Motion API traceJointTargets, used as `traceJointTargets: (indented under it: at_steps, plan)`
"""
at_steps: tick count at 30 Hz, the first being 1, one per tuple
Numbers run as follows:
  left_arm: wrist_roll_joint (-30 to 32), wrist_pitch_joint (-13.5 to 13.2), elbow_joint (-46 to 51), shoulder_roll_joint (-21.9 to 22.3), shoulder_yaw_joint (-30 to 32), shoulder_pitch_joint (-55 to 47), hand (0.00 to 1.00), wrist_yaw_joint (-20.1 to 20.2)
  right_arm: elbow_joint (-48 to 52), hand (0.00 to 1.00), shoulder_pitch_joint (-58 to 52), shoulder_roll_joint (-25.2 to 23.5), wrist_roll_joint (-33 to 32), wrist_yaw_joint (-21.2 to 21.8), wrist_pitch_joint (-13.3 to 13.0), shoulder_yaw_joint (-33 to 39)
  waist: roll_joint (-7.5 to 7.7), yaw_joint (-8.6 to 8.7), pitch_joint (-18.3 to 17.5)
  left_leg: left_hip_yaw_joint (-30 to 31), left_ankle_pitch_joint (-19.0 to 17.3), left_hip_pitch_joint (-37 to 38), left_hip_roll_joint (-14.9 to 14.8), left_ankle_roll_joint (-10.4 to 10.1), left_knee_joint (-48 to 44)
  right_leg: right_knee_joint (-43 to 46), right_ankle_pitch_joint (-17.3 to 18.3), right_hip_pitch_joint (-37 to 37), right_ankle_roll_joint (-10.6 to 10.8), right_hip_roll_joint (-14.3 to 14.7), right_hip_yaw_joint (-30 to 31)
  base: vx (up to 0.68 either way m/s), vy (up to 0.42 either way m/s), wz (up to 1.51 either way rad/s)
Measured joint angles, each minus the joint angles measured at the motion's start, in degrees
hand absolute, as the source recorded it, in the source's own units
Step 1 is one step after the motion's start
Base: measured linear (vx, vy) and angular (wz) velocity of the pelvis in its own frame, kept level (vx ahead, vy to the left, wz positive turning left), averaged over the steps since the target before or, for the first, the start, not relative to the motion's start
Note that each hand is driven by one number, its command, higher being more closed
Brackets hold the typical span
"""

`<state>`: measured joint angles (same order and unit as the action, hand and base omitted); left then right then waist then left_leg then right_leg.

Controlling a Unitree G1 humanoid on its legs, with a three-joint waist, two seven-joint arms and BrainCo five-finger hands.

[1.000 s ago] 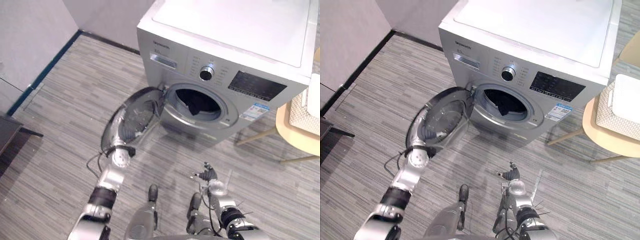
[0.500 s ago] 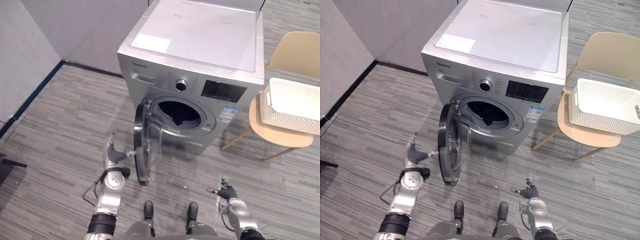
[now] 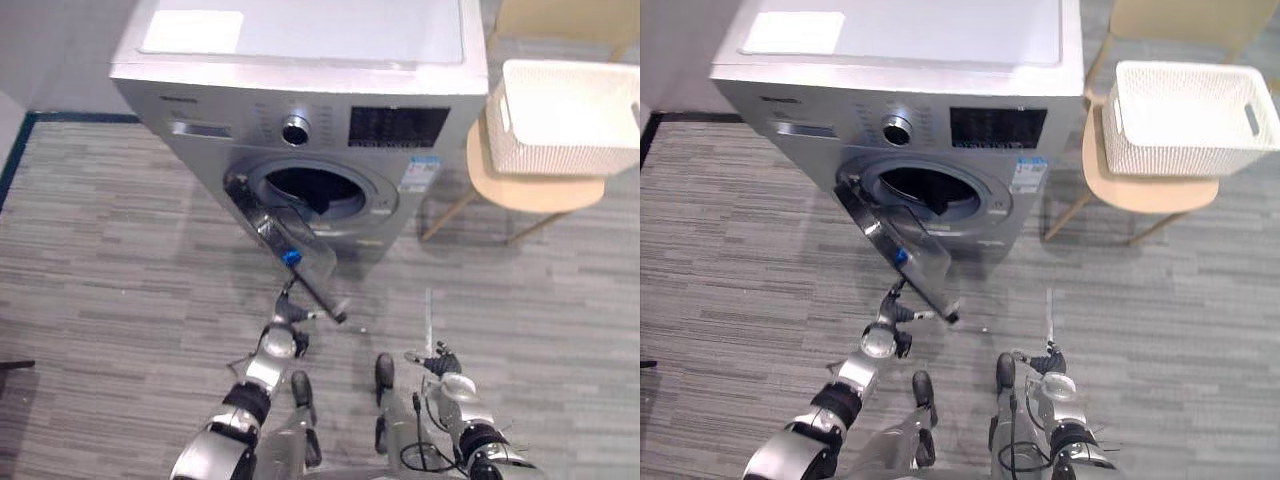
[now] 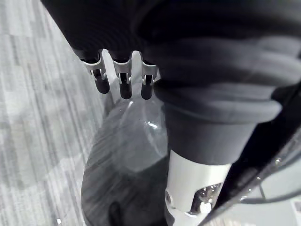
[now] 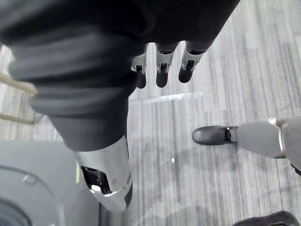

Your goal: Pick up the laundry basket with both hands and put the clothes into the washing machine.

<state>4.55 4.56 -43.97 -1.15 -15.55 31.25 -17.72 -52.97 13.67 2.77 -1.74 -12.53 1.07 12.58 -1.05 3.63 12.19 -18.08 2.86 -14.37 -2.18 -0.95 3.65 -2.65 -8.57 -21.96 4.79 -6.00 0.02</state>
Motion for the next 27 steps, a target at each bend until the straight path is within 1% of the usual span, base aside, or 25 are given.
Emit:
traceJointTargets:
  at_steps: [2,4,5,6,8,10,12,15,18,19,20,21,22,23,24,25,26,27]
  plan:
    - [-0.6,-0.3,0.1,0.5,-0.9,9.7,0.0,-0.2,4.4,0.0,-0.6,-0.1,-0.1,-0.6,-0.1,0.0,0.02,0.97,0.9,-3.2,-1.8,-1.0,0.0,0.4,-2.2,1.5,-0.1,-2.3,0.1,-0.3,3.1,0.03,0.045,-0.66]
    - [-1.8,-1.2,0.6,0.3,-0.8,17.0,0.0,-1.2,7.0,0.0,-0.7,-0.4,-0.3,-1.6,-0.5,0.0,0.02,1.74,1.9,-5.0,-3.4,-1.3,-0.1,0.5,-4.3,2.0,-0.2,-2.9,0.3,-0.3,4.9,0.03,0.032,-0.54]
    - [-2.2,-2.2,1.6,0.0,-0.1,22.4,0.0,-1.9,9.2,0.0,-0.9,-0.9,-0.5,-2.0,-0.7,0.0,-0.07,2.07,2.1,-6.2,-4.7,-2.1,-0.5,0.6,-6.1,2.6,-0.2,-3.7,0.3,-0.2,6.0,0.03,0.01,-0.53]
    - [-2.9,-3.1,2.0,-0.3,0.3,27.3,0.0,-2.6,11.1,0.0,-1.5,-1.3,-0.5,-2.5,-0.9,0.0,-0.08,2.2,2.2,-7.3,-5.7,-2.9,-0.9,0.6,-7.7,2.7,-0.2,-4.4,0.4,0.0,6.9,0.04,0.001,-0.47]
    - [-4.5,-3.9,2.0,-0.3,0.7,32.0,0.0,-3.4,12.0,0.0,-2.1,-1.8,-0.5,-2.9,-1.0,-0.1,-0.31,2.21,2.3,-8.1,-6.8,-3.4,-1.7,0.4,-9.3,2.7,-0.2,-4.7,0.4,0.6,7.8,0.06,-0.027,-0.33]
    - [-6.1,-3.6,1.6,0.2,2.0,32.4,0.0,-3.7,13.3,0.0,-2.6,-2.5,-0.5,-3.7,-1.0,-0.1,-0.47,2.16,2.4,-8.8,-7.8,-3.4,-2.4,0.0,-10.5,2.6,-0.2,-4.7,0.4,1.2,8.3,0.07,-0.047,-0.25]
    - [-6.1,-3.6,1.1,0.2,3.2,32.3,0.0,-3.7,14.4,0.0,-2.8,-2.4,-0.5,-3.8,-1.9,-0.2,-0.65,2.05,2.6,-8.9,-8.0,-3.7,-2.9,-0.1,-10.9,2.6,-0.2,-4.9,0.4,1.5,8.4,0.07,-0.05,-0.06]
    - [-4.8,-3.5,1.1,0.6,5.1,31.3,0.0,-3.6,15.1,0.0,-2.9,-2.4,-0.5,-3.8,-2.3,-0.7,-0.66,1.93,2.5,-8.8,-8.0,-3.6,-3.1,-0.1,-11.1,3.0,-0.2,-4.8,0.4,1.7,8.1,0.03,-0.024,0.02]
    - [-2.7,-3.5,2.0,2.1,4.8,25.4,0.0,-3.6,15.5,0.0,-3.8,-2.2,-0.5,-3.8,-2.6,-1.9,-0.73,1.9,2.5,-7.8,-8.0,-2.1,-3.3,-0.1,-11.9,3.1,0.4,-2.3,0.1,1.4,6.5,0.03,-0.023,0.26]
    - [-2.1,-3.5,5.7,3.3,3.7,19.1,0.0,-3.7,15.7,0.0,-5.4,-2.3,-0.5,-3.8,-2.8,-2.4,-0.93,1.79,2.4,-5.8,-8.0,-0.8,-3.4,-0.1,-12.1,3.3,1.4,0.0,-0.2,1.3,4.5,0.03,-0.019,0.54]
    - [-2.1,-3.6,7.6,3.8,3.0,16.4,0.0,-3.7,15.6,0.0,-6.1,-2.3,-0.5,-3.8,-2.8,-2.5,-1.0,1.67,2.4,-5.2,-8.0,-0.3,-3.5,-0.1,-12.1,3.5,1.9,0.9,-0.3,1.3,3.6,0.03,-0.033,0.74]
    - [-2.0,-3.9,11.3,4.1,1.2,10.8,0.0,-3.7,15.6,0.0,-7.3,-2.4,-0.5,-3.8,-2.8,-2.7,-1.05,1.22,2.4,-3.6,-7.9,0.8,-3.7,-0.1,-12.1,4.4,2.9,2.5,-0.6,1.2,1.8,0.01,-0.022,0.56]
    - [-2.1,-4.0,13.3,4.1,-0.1,7.8,0.0,-3.7,15.6,0.0,-8.0,-2.3,-0.5,-3.8,-2.8,-2.8,-1.08,0.76,2.3,-2.9,-7.9,1.2,-3.8,-0.1,-12.1,5.2,3.6,3.0,-0.6,1.2,1.2,0.01,-0.026,0.65]
    - [-2.7,-4.9,16.8,4.1,-1.9,2.0,0.0,-3.5,15.6,0.0,-8.8,-2.3,-0.5,-3.8,-2.7,-3.1,-1.14,-0.13,2.3,-2.0,-7.9,2.3,-3.8,-0.1,-12.0,6.8,5.1,4.0,-0.8,1.1,-0.2,0.0,-0.012,0.62]
    - [-4.4,-6.0,19.0,4.1,-3.0,-3.7,0.0,-2.5,15.6,0.0,-9.6,-2.2,-0.5,-3.7,-2.5,-3.5,-1.53,-1.2,2.0,-0.6,-7.9,3.5,-3.7,-0.2,-11.8,8.0,6.3,5.3,-0.9,0.9,-1.7,0.01,-0.011,0.6]
    - [-5.3,-6.2,20.4,3.9,-3.0,-6.6,0.0,-1.7,15.9,0.0,-10.3,-1.8,-0.5,-3.7,-2.2,-3.6,-1.59,-1.62,1.8,-0.1,-7.9,4.0,-3.7,-0.2,-11.7,8.7,6.9,5.8,-0.9,0.9,-2.0,0.02,-0.009,0.54]
    - [-7.2,-6.9,23.6,2.7,-2.8,-12.8,0.0,0.2,19.2,0.0,-11.9,-1.0,-0.5,-3.0,-1.4,-4.4,-1.7,-1.99,1.6,0.6,-7.9,5.2,-3.6,-0.3,-11.6,10.5,8.4,6.6,-0.8,0.6,-3.1,0.03,-0.008,0.43]
    - [-9.8,-7.8,25.1,1.7,-2.2,-17.9,0.0,2.7,25.5,0.0,-14.1,0.6,-1.5,-0.3,-1.3,-4.3,-1.84,-2.25,0.9,1.2,-8.0,5.9,-3.4,-0.4,-11.4,12.6,9.9,6.7,-0.7,0.1,-3.7,0.03,-0.005,0.37]
